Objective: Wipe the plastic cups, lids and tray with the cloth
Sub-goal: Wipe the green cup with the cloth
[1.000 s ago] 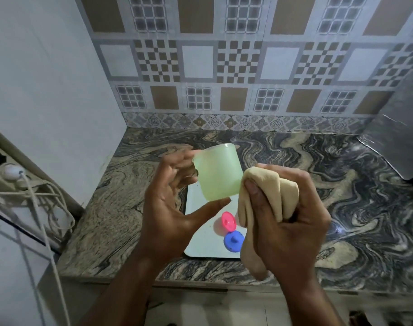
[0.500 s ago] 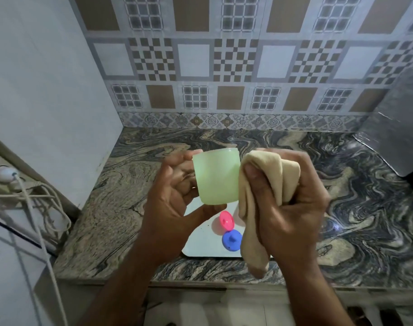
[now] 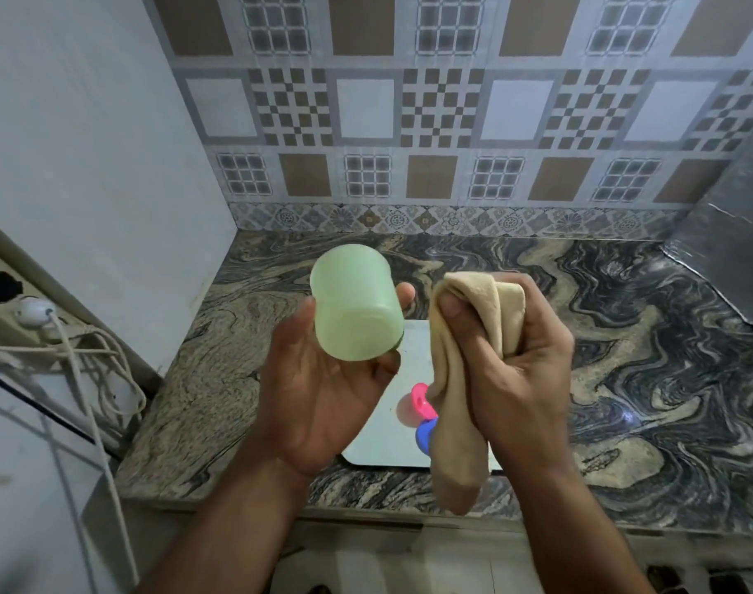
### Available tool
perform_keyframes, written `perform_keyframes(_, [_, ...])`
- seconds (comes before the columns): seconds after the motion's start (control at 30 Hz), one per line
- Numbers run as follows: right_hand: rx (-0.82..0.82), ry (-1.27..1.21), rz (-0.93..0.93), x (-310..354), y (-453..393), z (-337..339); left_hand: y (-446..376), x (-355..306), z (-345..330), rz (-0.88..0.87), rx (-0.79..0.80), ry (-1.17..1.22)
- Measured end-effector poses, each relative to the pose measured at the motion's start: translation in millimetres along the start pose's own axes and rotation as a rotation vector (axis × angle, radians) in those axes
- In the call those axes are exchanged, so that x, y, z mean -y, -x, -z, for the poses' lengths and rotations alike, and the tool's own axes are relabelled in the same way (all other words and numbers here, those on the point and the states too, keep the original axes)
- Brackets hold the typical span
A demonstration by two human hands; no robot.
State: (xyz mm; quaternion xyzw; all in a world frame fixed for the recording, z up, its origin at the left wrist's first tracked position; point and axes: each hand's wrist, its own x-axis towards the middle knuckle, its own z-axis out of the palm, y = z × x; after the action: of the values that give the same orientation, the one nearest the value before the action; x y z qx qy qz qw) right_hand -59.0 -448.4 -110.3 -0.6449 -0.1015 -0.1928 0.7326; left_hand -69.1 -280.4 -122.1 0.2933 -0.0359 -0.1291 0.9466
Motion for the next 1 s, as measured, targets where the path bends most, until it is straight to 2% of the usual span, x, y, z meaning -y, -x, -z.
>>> perform_keyframes(0.13, [-0.002, 0.007, -0.024, -6, 9, 5, -3, -5, 12, 0.017, -0.019, 0.227])
perform_keyframes(0.23, [0.002, 0.022, -0.017, -6, 11, 7, -7, -9, 28, -0.053, -0.091, 0.09])
perform_keyframes(0.3, [-0.017, 0.002, -0.029, -3, 13, 10, -11, -17, 43, -0.122, -0.231, -0.24])
perform_keyframes(0.4, [-0.03, 0.009, -0.037, -2, 15, 19, -23, -31, 91, -0.146, -0.434, -1.015])
perform_keyframes(0.47, [-0.028, 0.057, -0.037, -6, 17, 28, -29, -36, 126, -0.049, -0.584, -1.468])
perform_keyframes(0.53, [-0.023, 0.094, -0.048, -10, 20, 34, -33, -34, 157, 0.084, -0.643, -1.687])
perform_keyframes(0.63, [-0.022, 0.108, -0.056, -16, 24, 38, -37, -22, 189, 0.259, -0.621, -1.859])
perform_keyframes(0.77, [-0.025, 0.145, -0.063, -18, 26, 41, -37, -7, 209, 0.416, -0.579, -1.949])
perform_keyframes(1.0, [-0.087, 0.156, -0.076, -20, 33, 52, -41, 3, 215, 0.452, -0.519, -2.02])
